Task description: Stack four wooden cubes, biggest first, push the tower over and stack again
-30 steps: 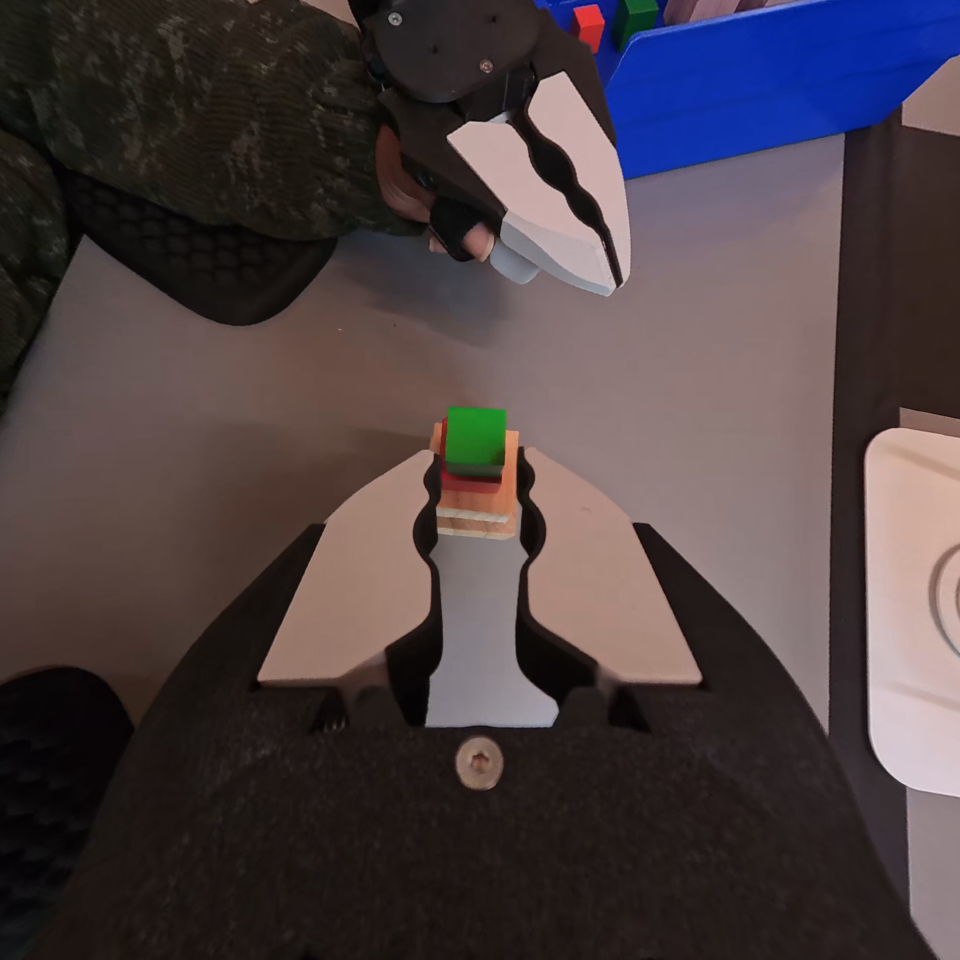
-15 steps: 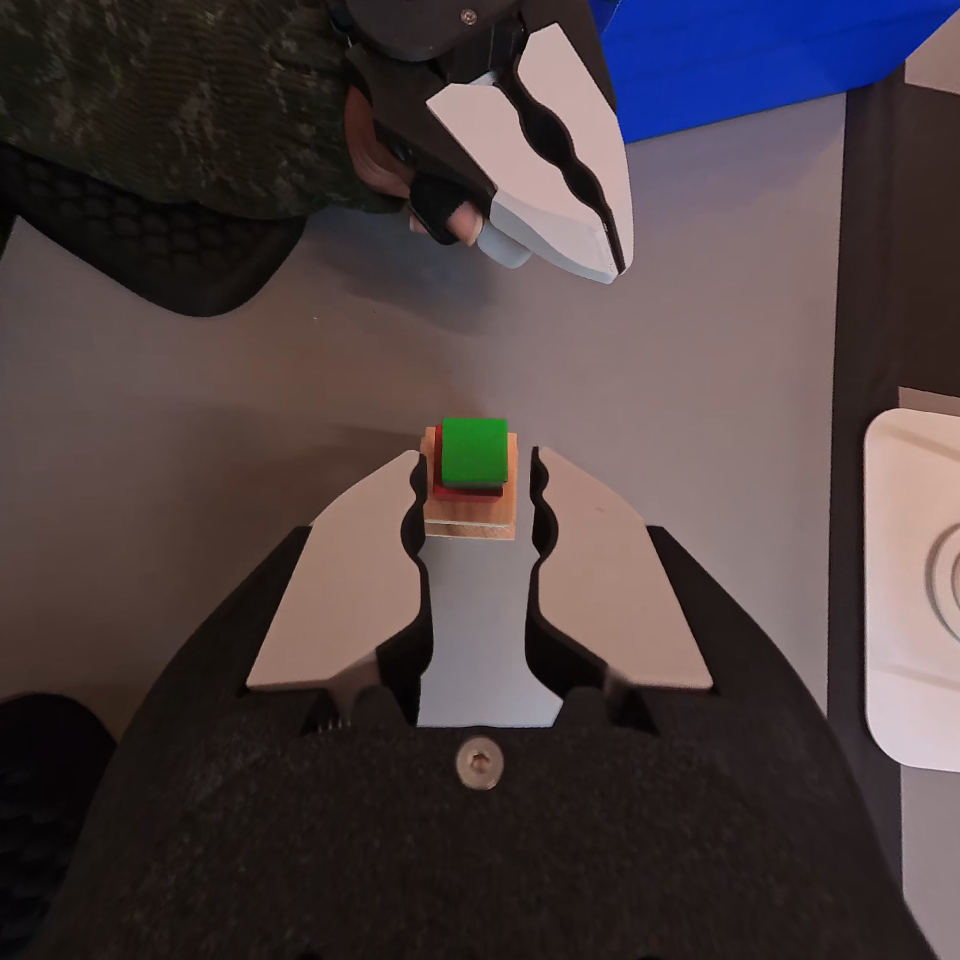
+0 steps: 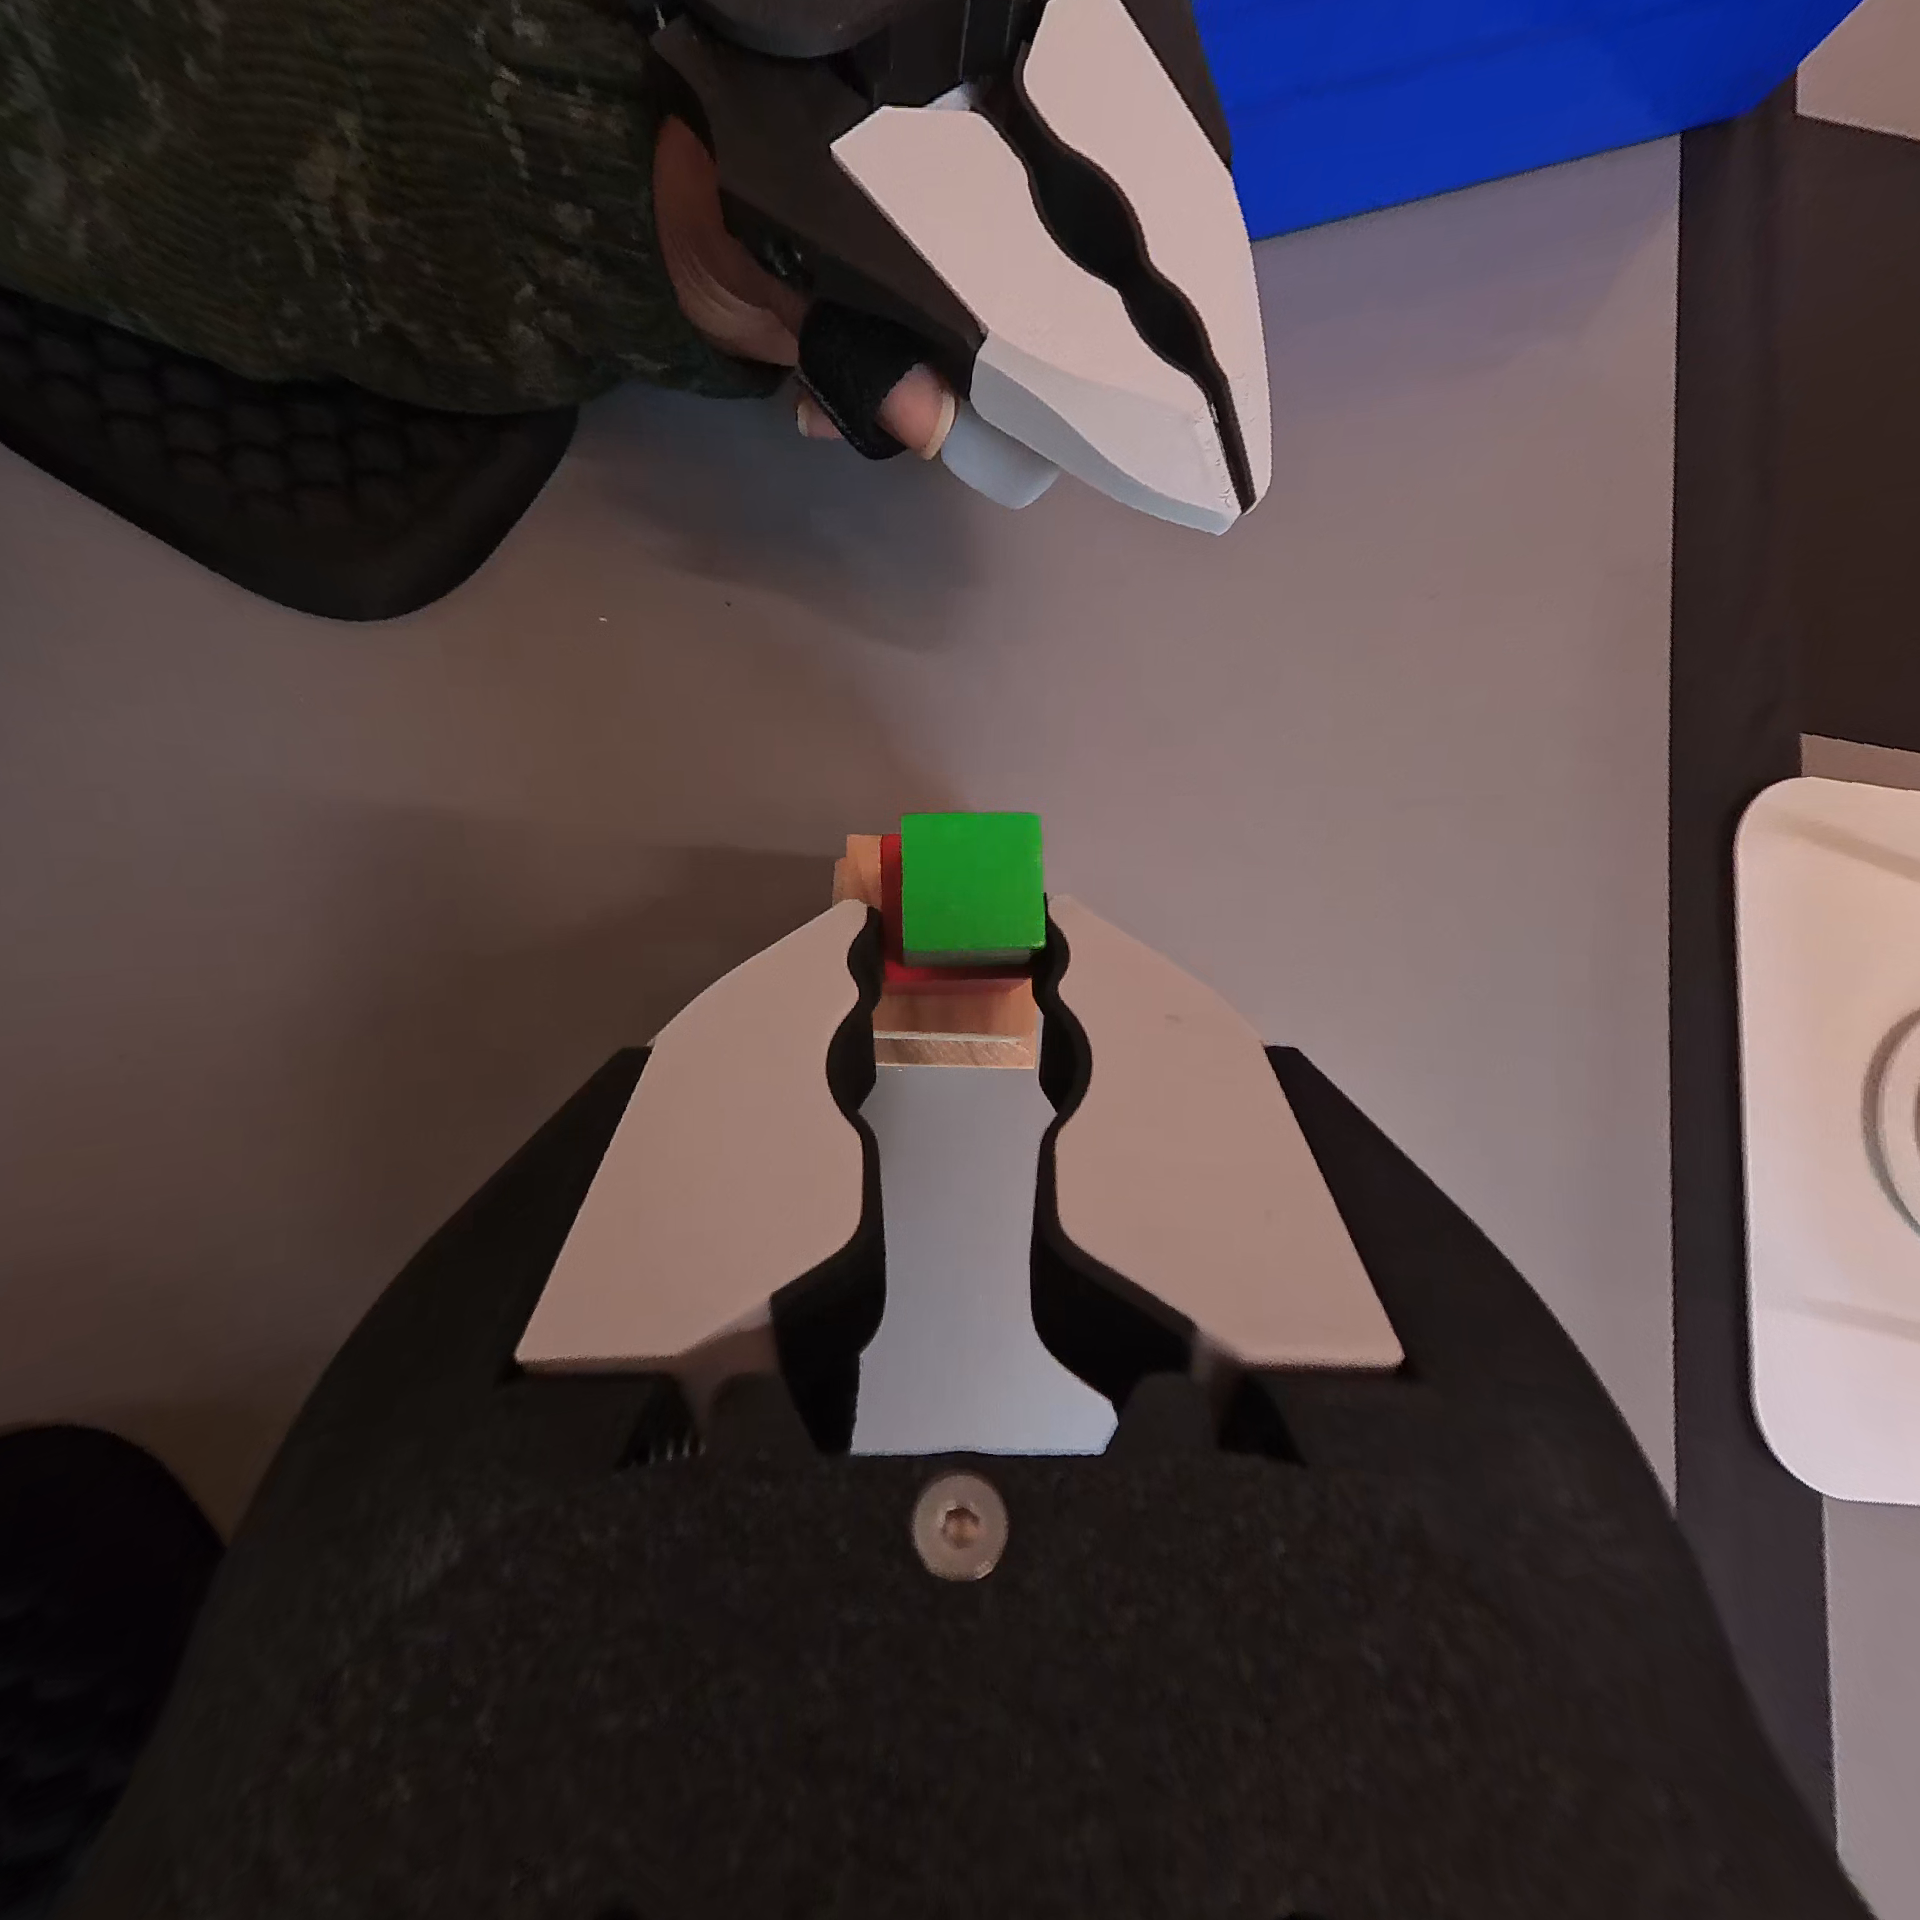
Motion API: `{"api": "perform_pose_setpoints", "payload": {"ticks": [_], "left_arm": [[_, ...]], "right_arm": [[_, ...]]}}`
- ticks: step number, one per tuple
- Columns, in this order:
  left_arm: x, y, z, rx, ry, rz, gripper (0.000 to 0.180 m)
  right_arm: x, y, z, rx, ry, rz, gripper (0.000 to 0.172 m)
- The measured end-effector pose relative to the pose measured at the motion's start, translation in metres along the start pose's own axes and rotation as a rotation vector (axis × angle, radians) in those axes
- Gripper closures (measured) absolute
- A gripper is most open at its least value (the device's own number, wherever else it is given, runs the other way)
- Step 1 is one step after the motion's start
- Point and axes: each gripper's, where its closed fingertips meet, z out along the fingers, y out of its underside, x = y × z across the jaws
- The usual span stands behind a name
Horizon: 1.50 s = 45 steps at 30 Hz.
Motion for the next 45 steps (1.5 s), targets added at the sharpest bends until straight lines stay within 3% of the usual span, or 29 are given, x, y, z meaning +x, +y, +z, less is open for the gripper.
{"api": "perform_pose_setpoints", "payload": {"ticks": [10,16,20,23,26,34,40,45], "left_arm": [[0.000,0.000,0.000,0.001,0.001,0.001,0.180],[0.000,-0.001,0.000,0.005,0.000,-0.002,0.180],[0.000,-0.005,-0.003,0.009,0.004,-0.019,0.180],[-0.001,-0.009,-0.005,0.030,-0.005,-0.020,0.180],[-0.003,-0.008,-0.004,0.037,-0.013,-0.026,0.180],[-0.008,-0.013,-0.009,0.057,-0.059,-0.026,0.180],[-0.011,-0.011,-0.008,0.016,-0.106,-0.021,0.180],[-0.021,-0.008,-0.012,-0.077,-0.280,0.018,0.180]], "right_arm": [[0.000,0.001,0.000,-0.008,0.014,0.004,0.143],[0.001,-0.005,-0.010,0.048,0.033,0.030,0.133],[0.007,-0.016,-0.039,0.211,0.140,0.089,0.127],[0.024,-0.018,-0.071,0.409,0.333,0.198,0.122],[0.042,-0.001,-0.102,0.548,0.555,0.320,0.124],[0.053,0.090,-0.156,0.687,1.017,0.587,0.170],[0.049,0.125,-0.170,0.729,1.117,0.647,0.172],[0.047,0.130,-0.175,0.708,1.161,0.629,0.172]]}}
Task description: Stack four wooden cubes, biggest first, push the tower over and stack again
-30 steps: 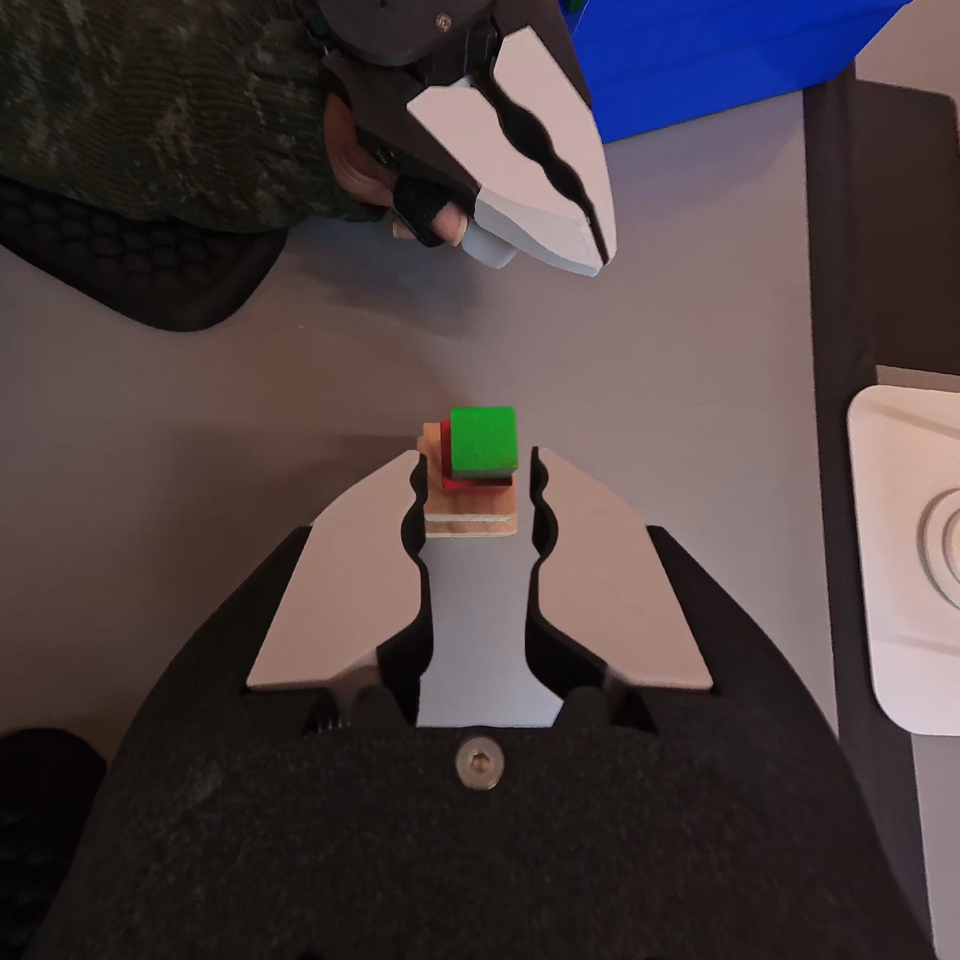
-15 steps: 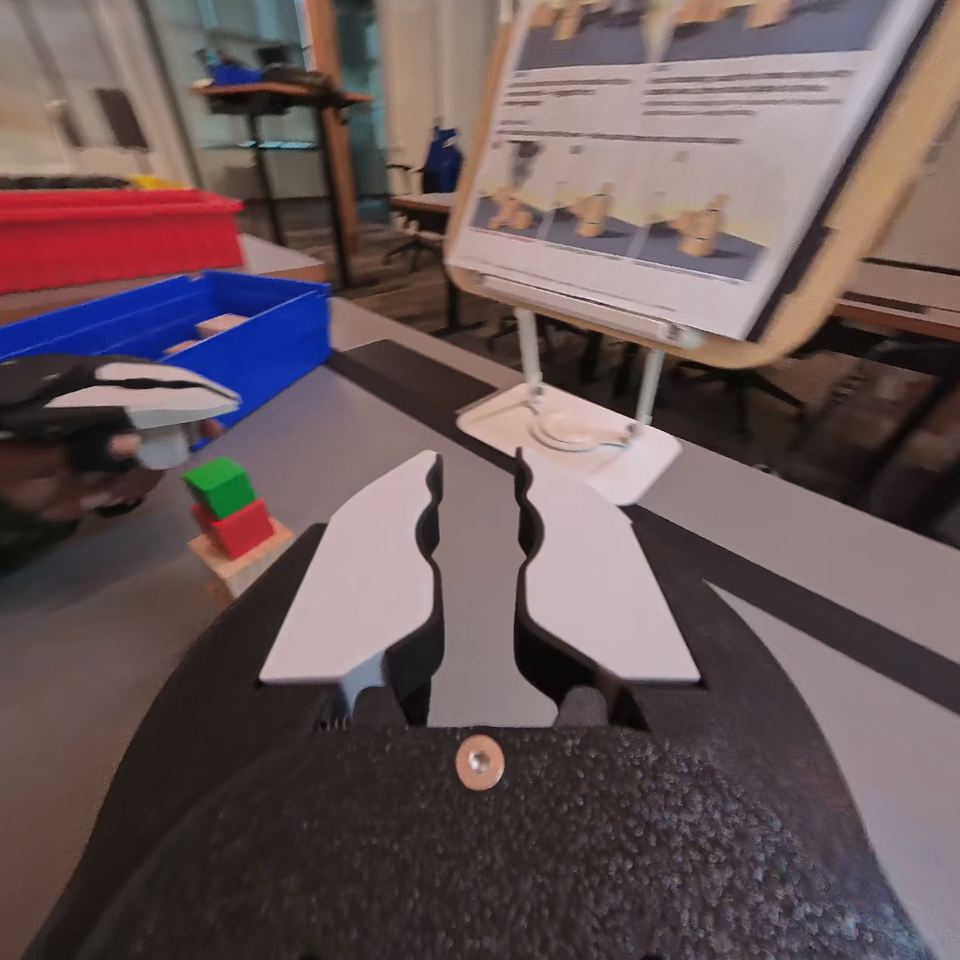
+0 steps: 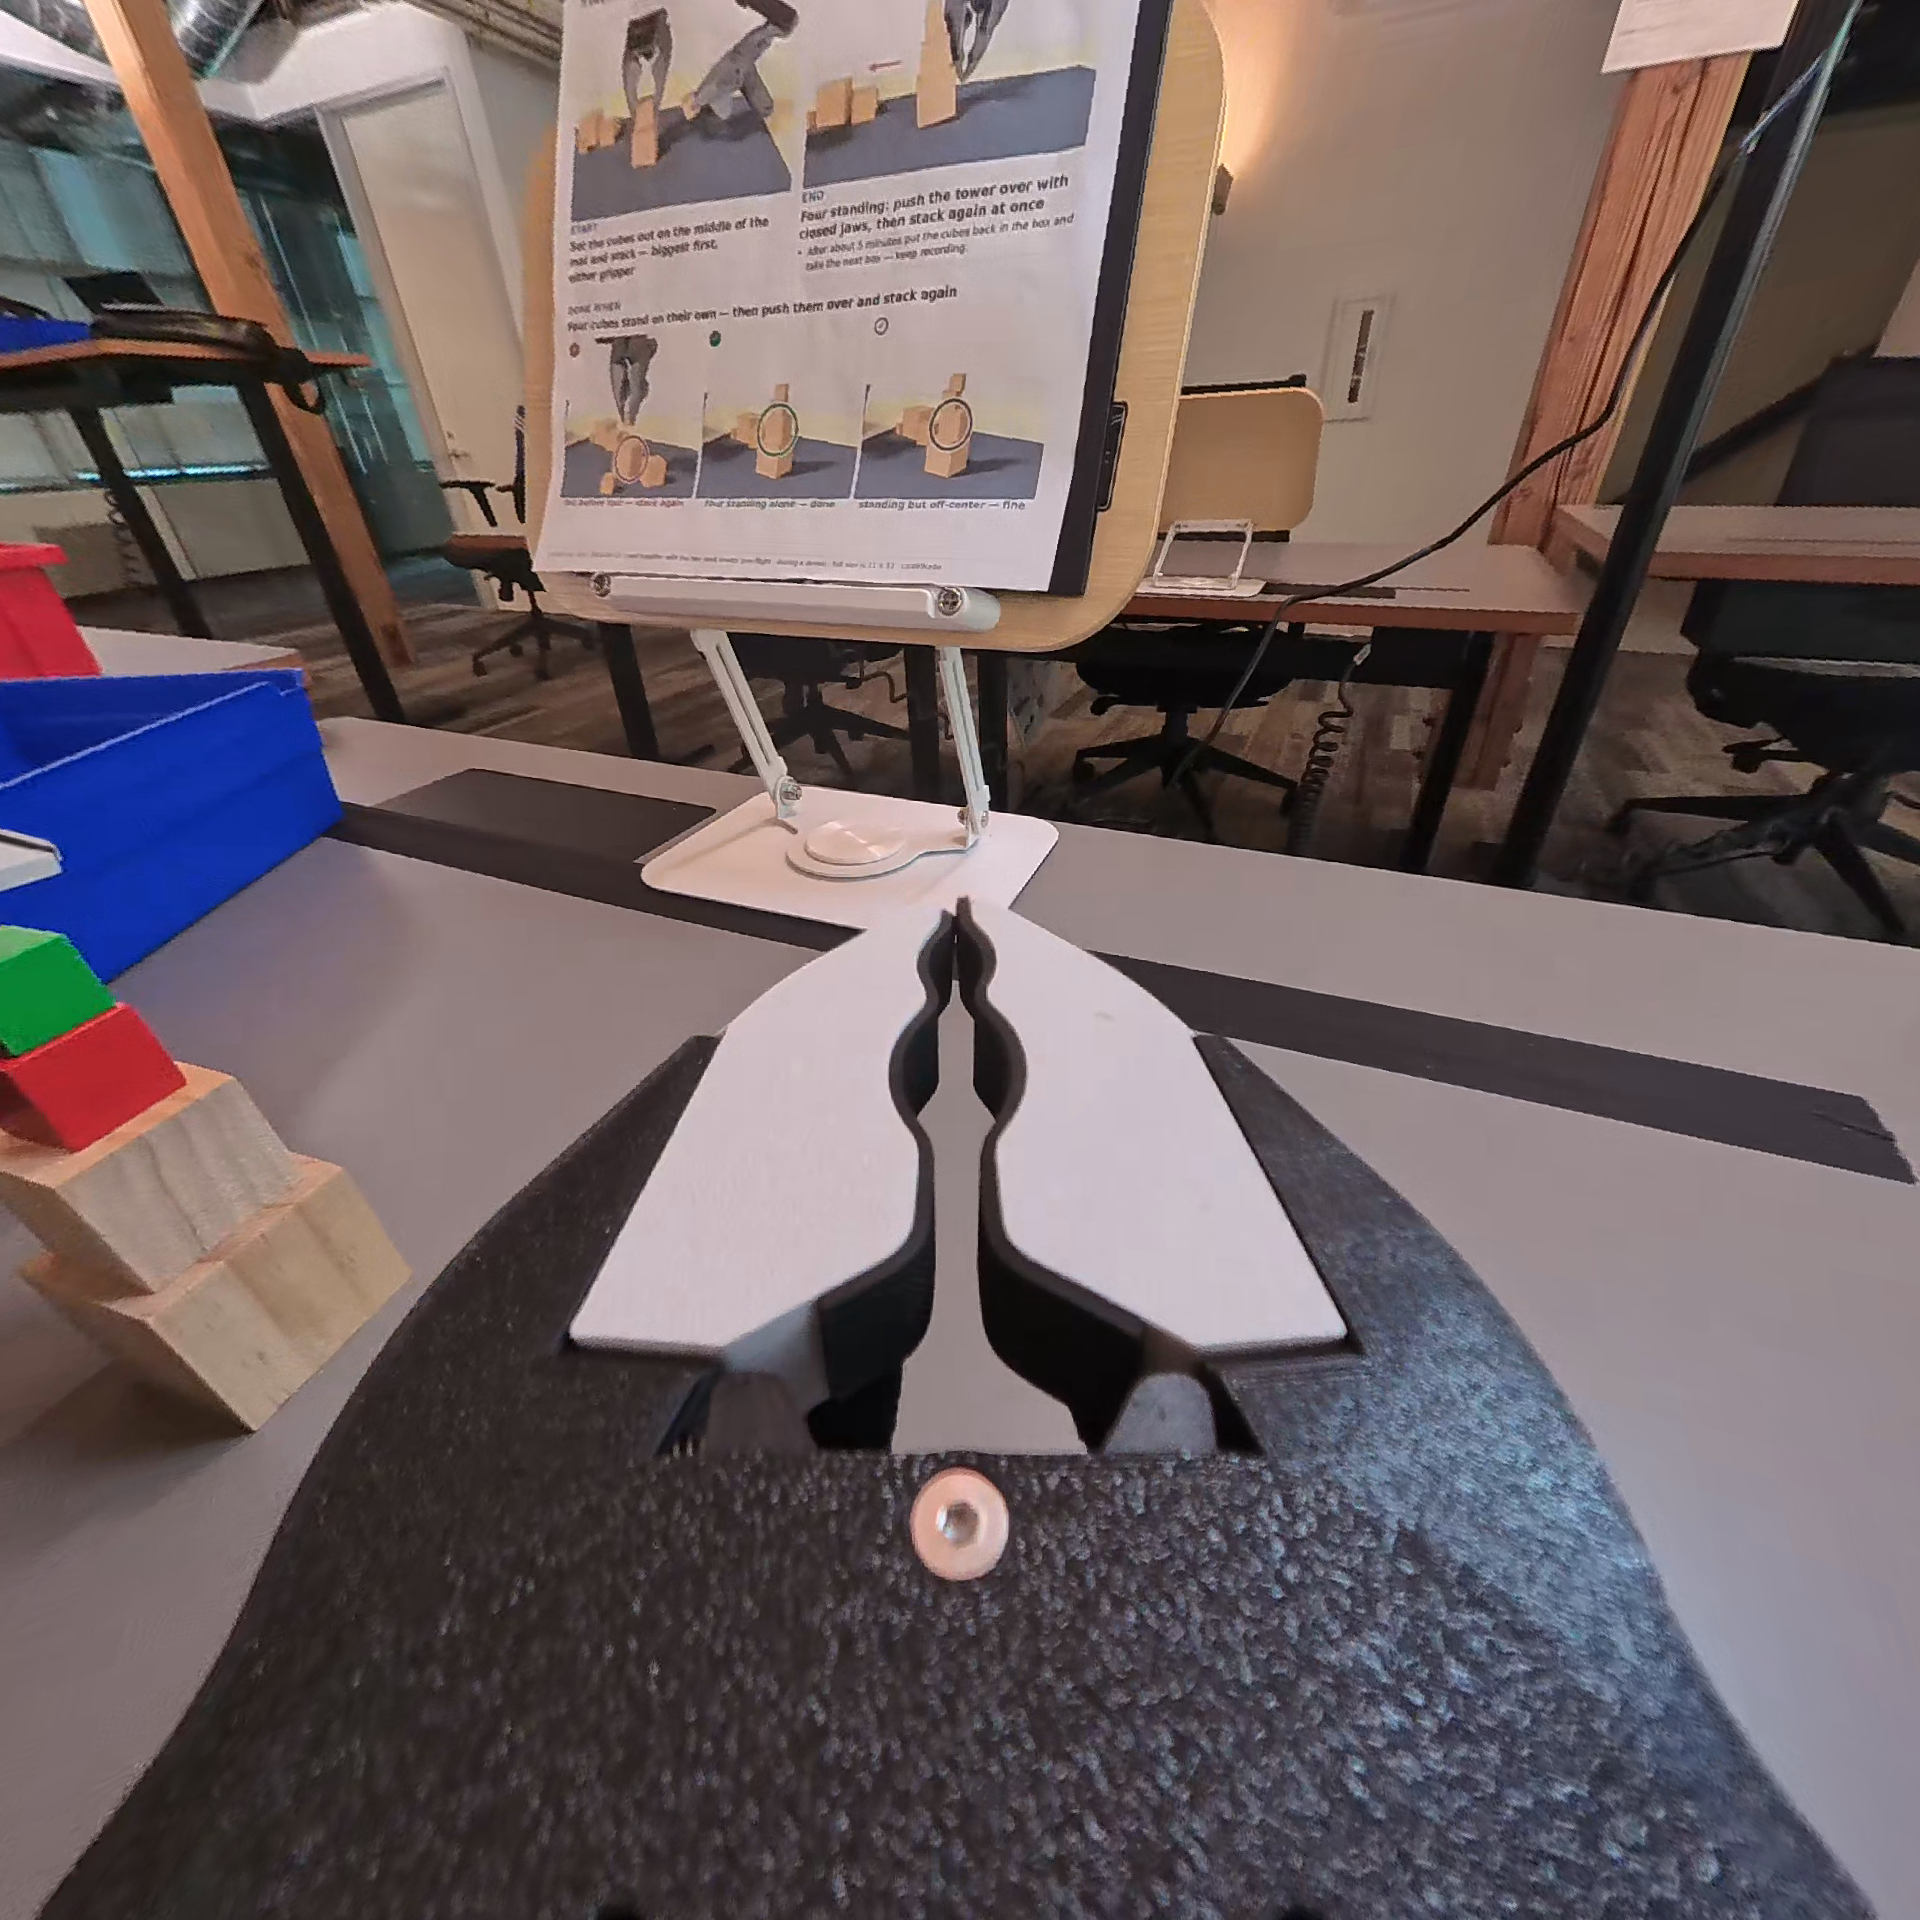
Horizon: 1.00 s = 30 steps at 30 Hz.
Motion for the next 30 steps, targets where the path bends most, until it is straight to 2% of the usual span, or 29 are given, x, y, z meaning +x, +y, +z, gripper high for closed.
{"api": "perform_pose_setpoints", "payload": {"ticks": [7,12,15,19,26,30], "left_arm": [[0.022,0.010,-0.007,-0.097,-0.096,0.148,0.180],[0.045,0.034,-0.013,-0.217,-0.137,0.283,0.180],[0.063,0.047,-0.012,-0.297,-0.128,0.342,0.180],[0.094,0.047,0.015,-0.332,-0.090,0.448,0.180],[0.182,0.016,0.080,-0.247,0.037,0.673,0.180],[0.223,0.013,0.095,-0.215,0.122,0.716,0.180]], "right_arm": [[0.011,-0.017,-0.013,-0.004,0.035,-0.010,0.167],[0.020,-0.035,-0.037,0.005,0.034,0.035,0.161],[0.023,-0.034,-0.049,0.009,0.033,0.037,0.161],[0.023,-0.033,-0.052,0.010,0.029,0.037,0.162],[0.033,-0.029,-0.055,0.012,0.059,0.025,0.162],[0.042,-0.022,-0.056,0.004,0.080,0.032,0.162]]}}
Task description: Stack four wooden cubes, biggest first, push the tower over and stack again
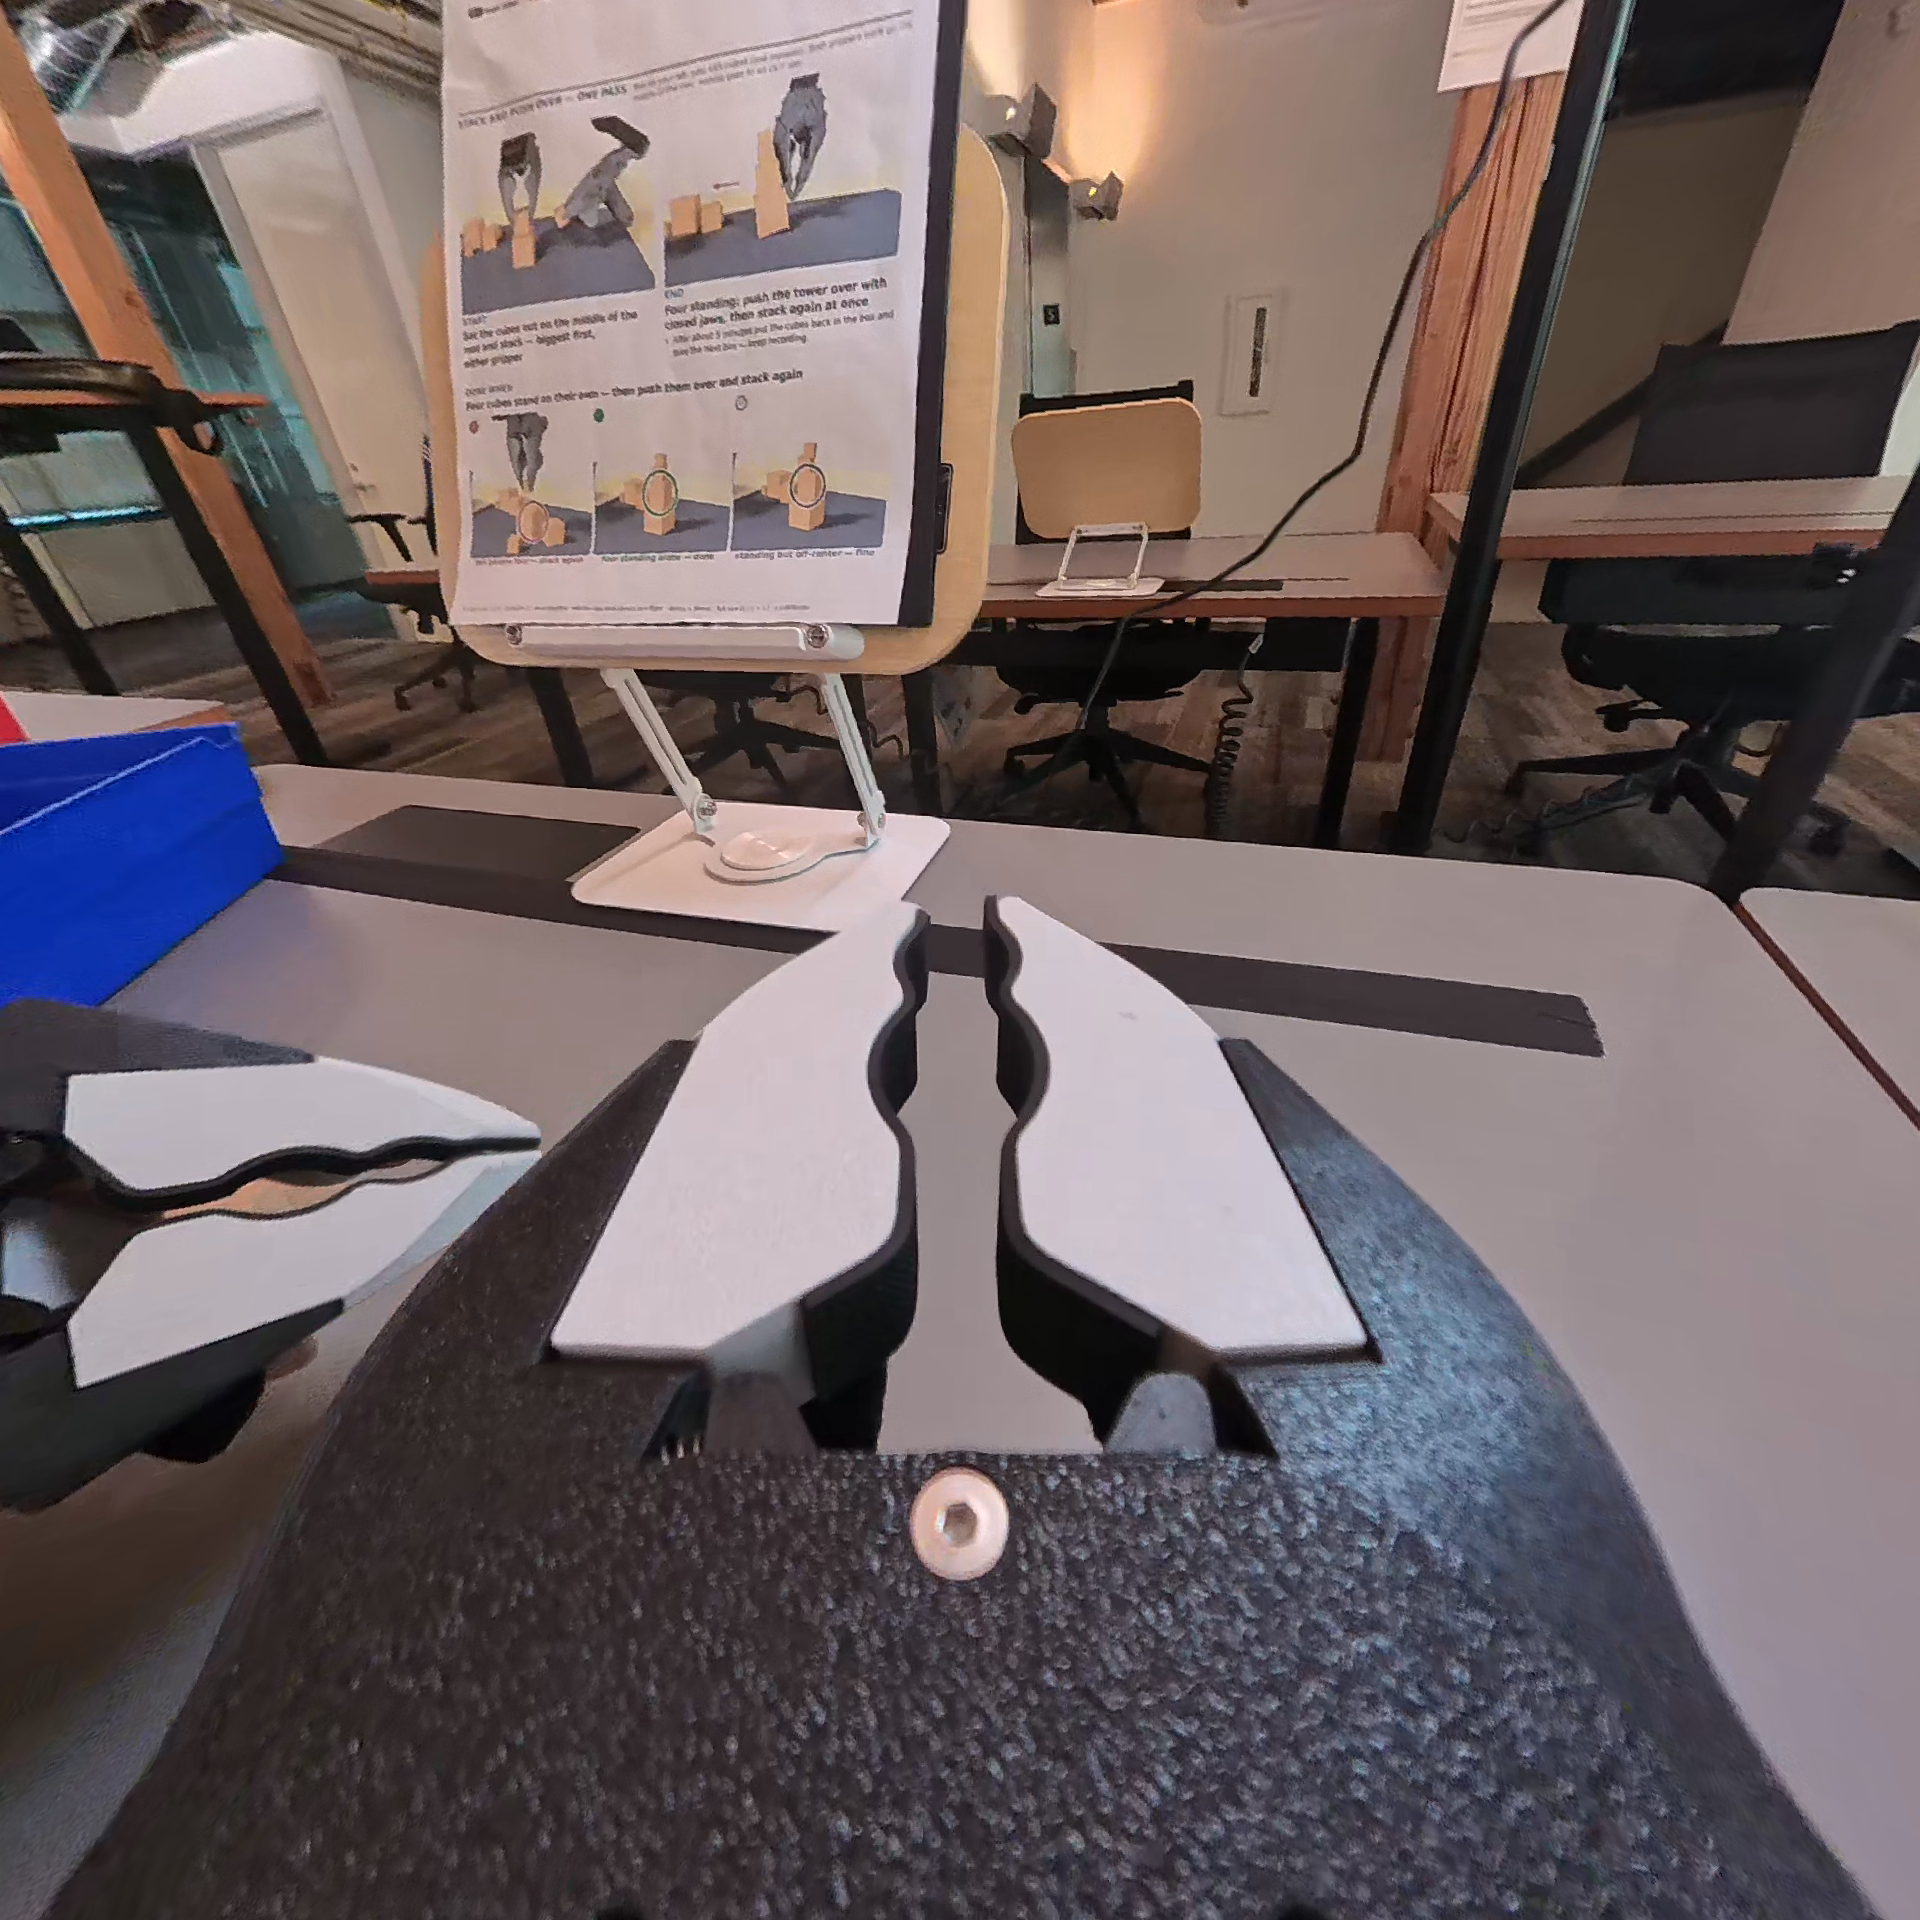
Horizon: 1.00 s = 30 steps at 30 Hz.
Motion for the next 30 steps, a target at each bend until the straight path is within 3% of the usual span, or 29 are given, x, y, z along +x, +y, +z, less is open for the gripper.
{"api": "perform_pose_setpoints", "payload": {"ticks": [5,10,16,19,22,25,30], "left_arm": [[-0.001,-0.009,-0.018,0.082,0.037,-0.055,0.180],[-0.052,0.000,-0.062,0.204,0.053,-0.296,0.180],[-0.133,0.065,-0.105,0.300,-0.036,-0.574,0.180],[-0.162,0.105,-0.110,0.364,-0.065,-0.753,0.180],[-0.176,0.143,-0.103,0.387,-0.082,-0.828,0.180],[-0.181,0.157,-0.103,0.418,-0.063,-0.863,0.180],[-0.177,0.145,-0.110,0.491,-0.001,-0.852,0.180]], "right_arm": [[0.007,0.003,0.001,-0.003,0.016,0.017,0.162],[0.005,0.007,0.003,-0.013,0.016,0.001,0.162],[-0.002,0.022,0.011,-0.055,0.006,-0.035,0.162],[-0.009,0.030,0.015,-0.072,-0.016,-0.065,0.161],[-0.019,0.036,0.017,-0.080,-0.053,-0.108,0.161],[-0.029,0.039,0.019,-0.083,-0.091,-0.129,0.161],[-0.036,0.044,0.021,-0.090,-0.125,-0.119,0.161]]}}
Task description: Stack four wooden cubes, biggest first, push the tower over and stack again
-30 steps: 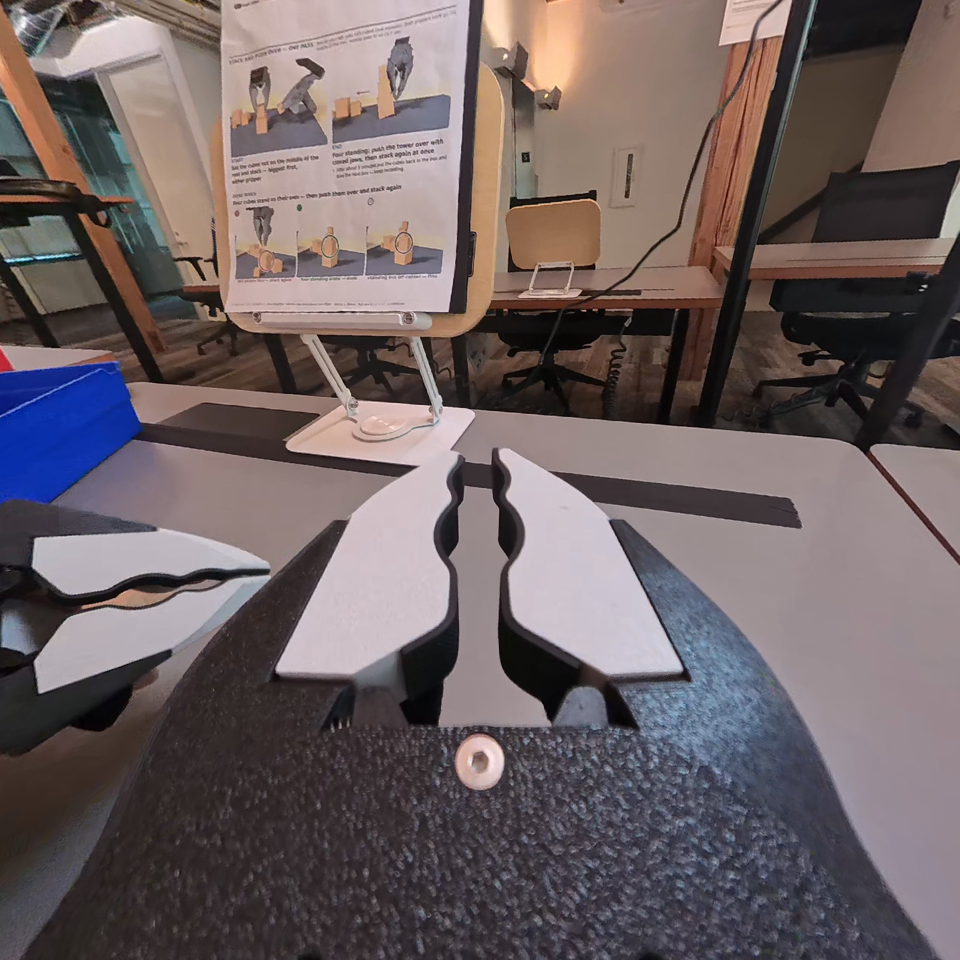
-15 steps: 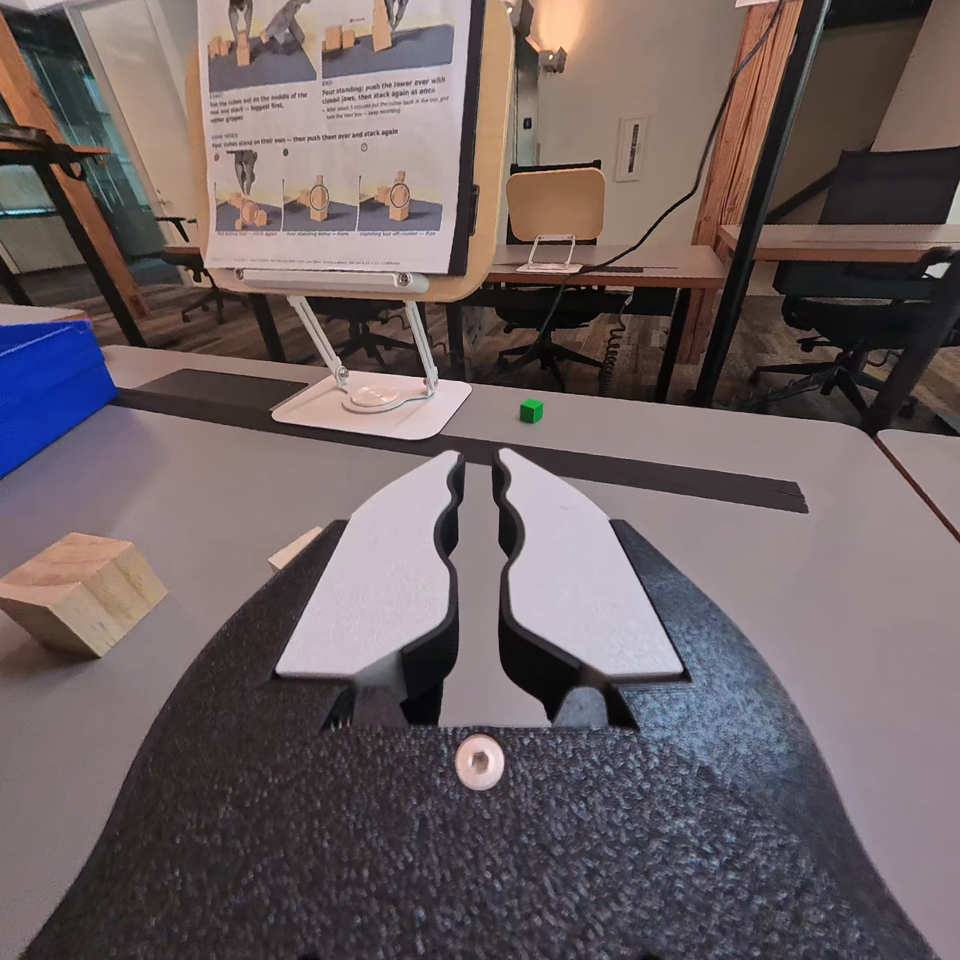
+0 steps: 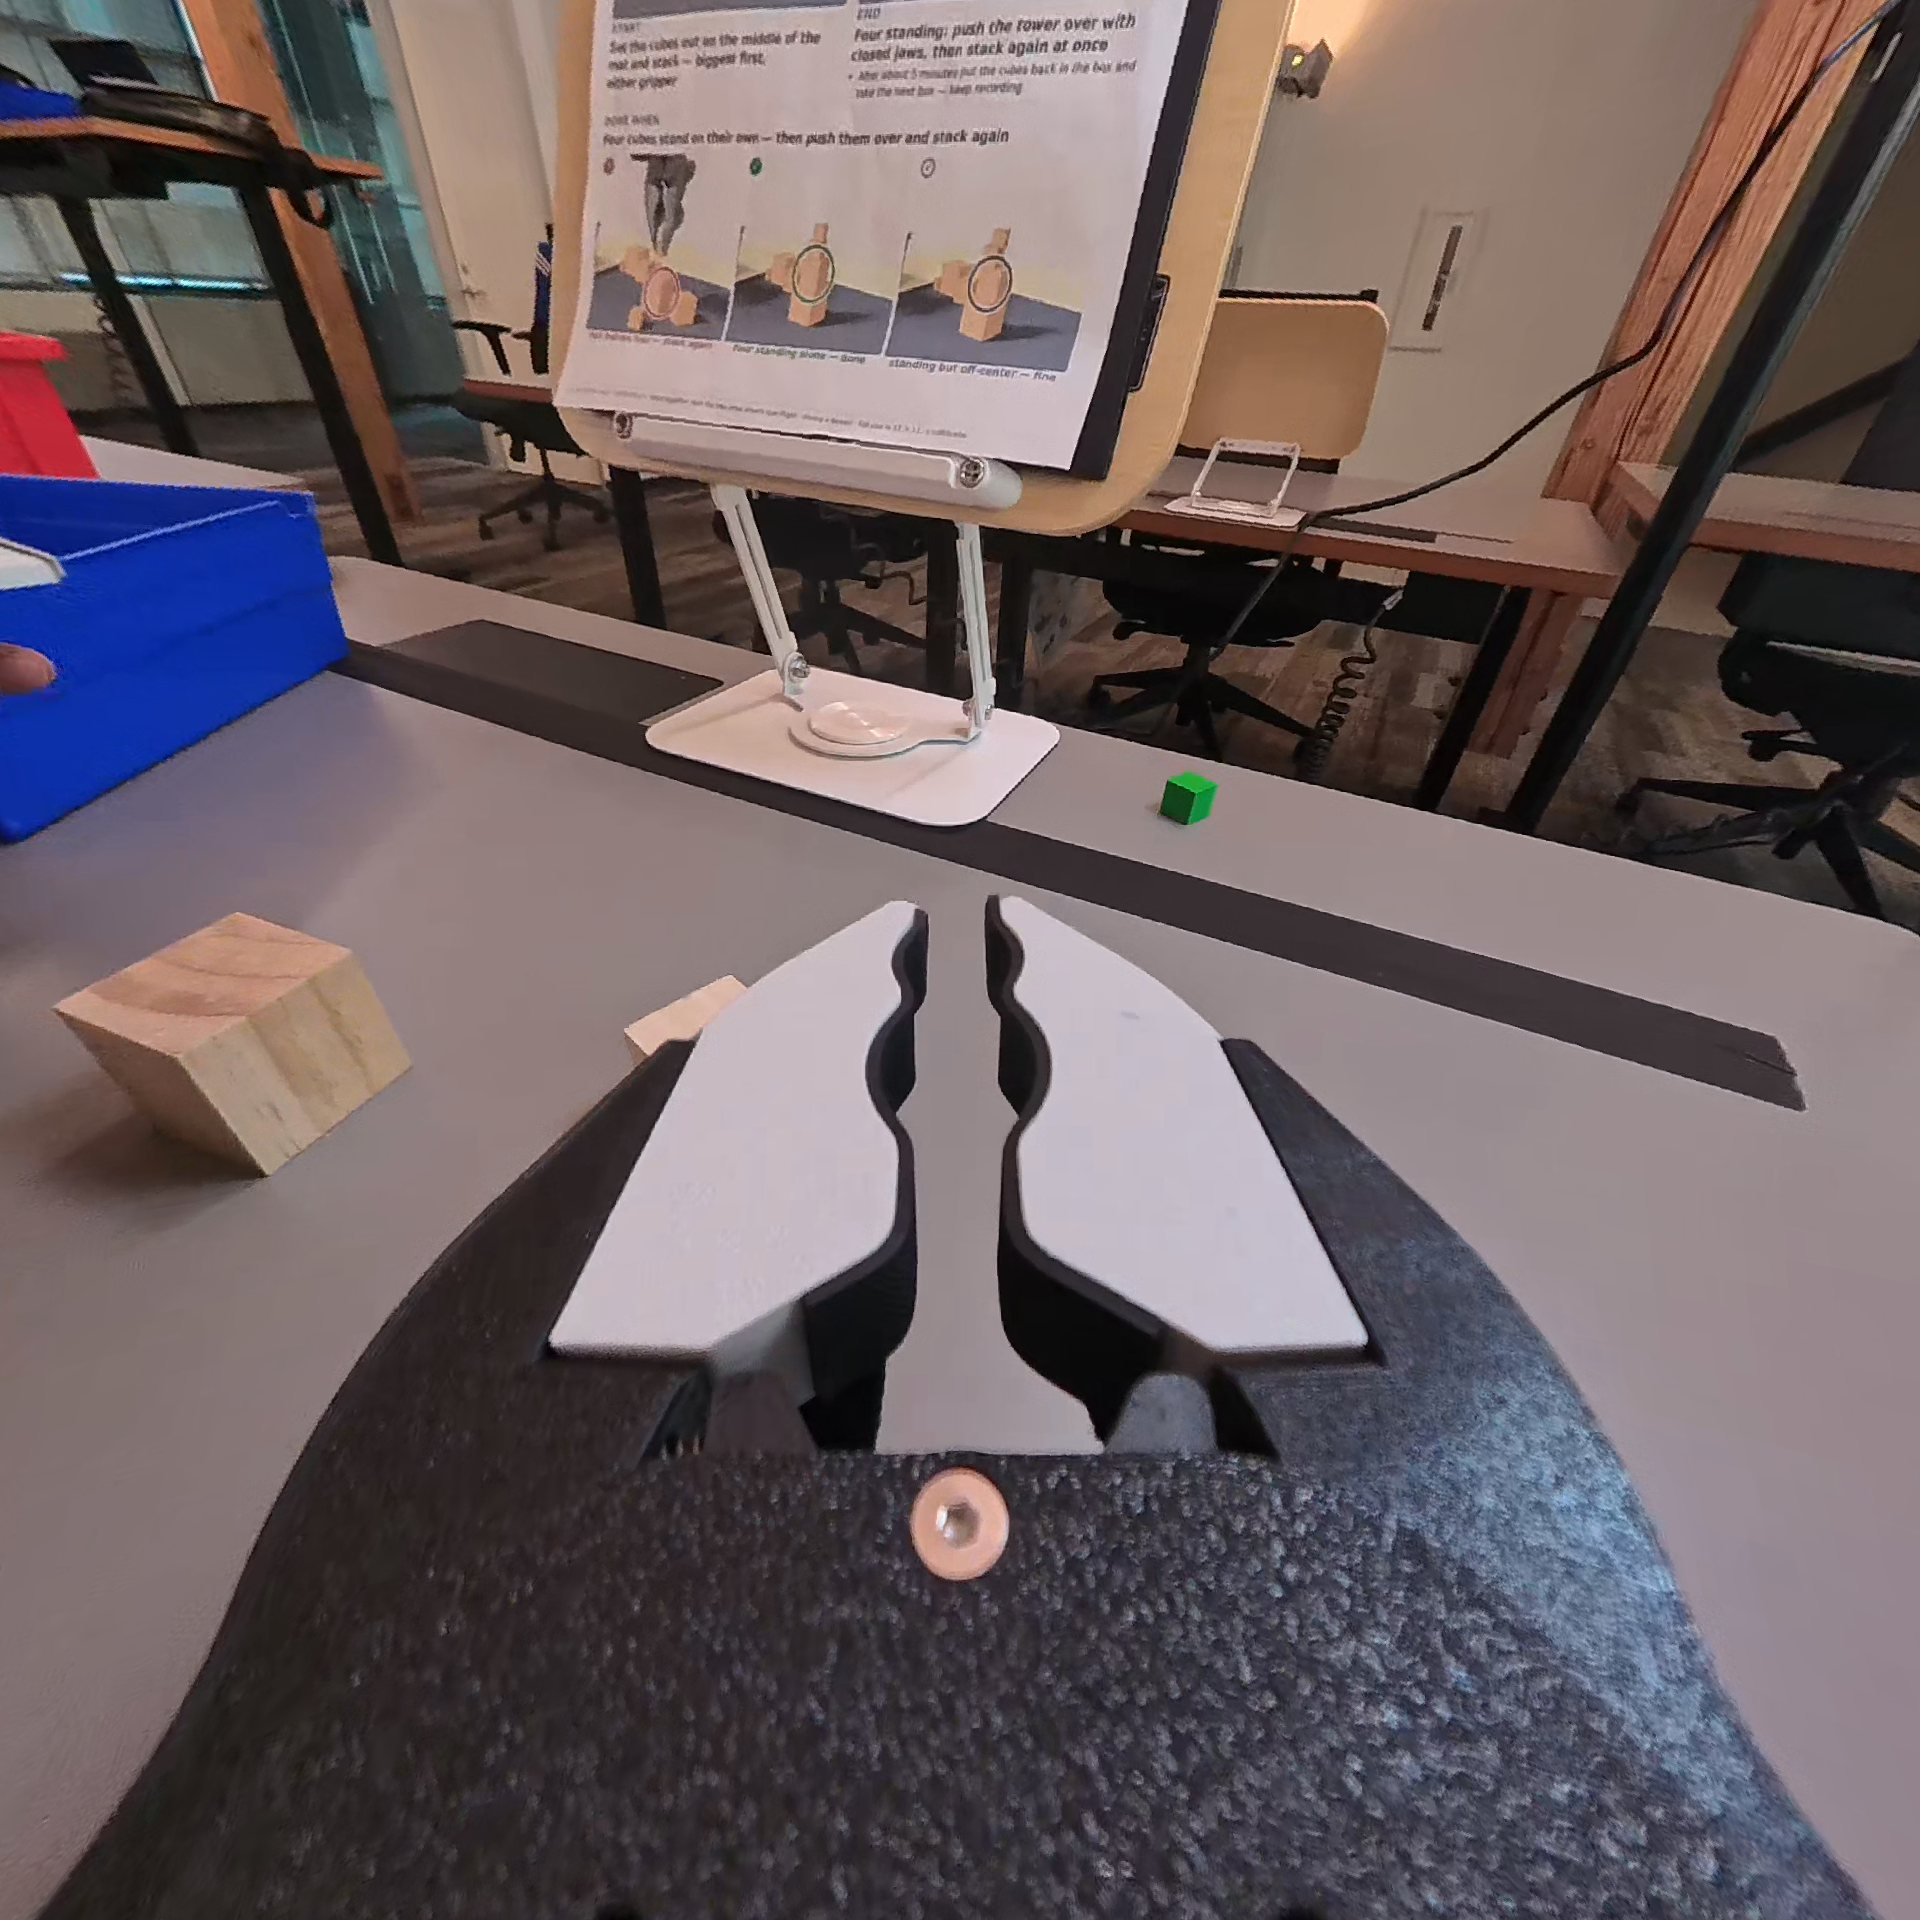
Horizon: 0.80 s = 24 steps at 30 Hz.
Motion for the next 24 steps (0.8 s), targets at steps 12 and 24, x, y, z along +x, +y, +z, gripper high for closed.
{"api": "perform_pose_setpoints", "payload": {"ticks": [12,24], "left_arm": [[0.095,0.059,0.009,-0.340,0.429,0.082,0.110],[0.112,0.131,0.021,-0.675,0.689,0.386,0.117]], "right_arm": [[0.021,-0.014,-0.013,0.068,0.053,0.069,0.161],[0.014,-0.013,-0.012,0.058,-0.005,0.090,0.162]]}}
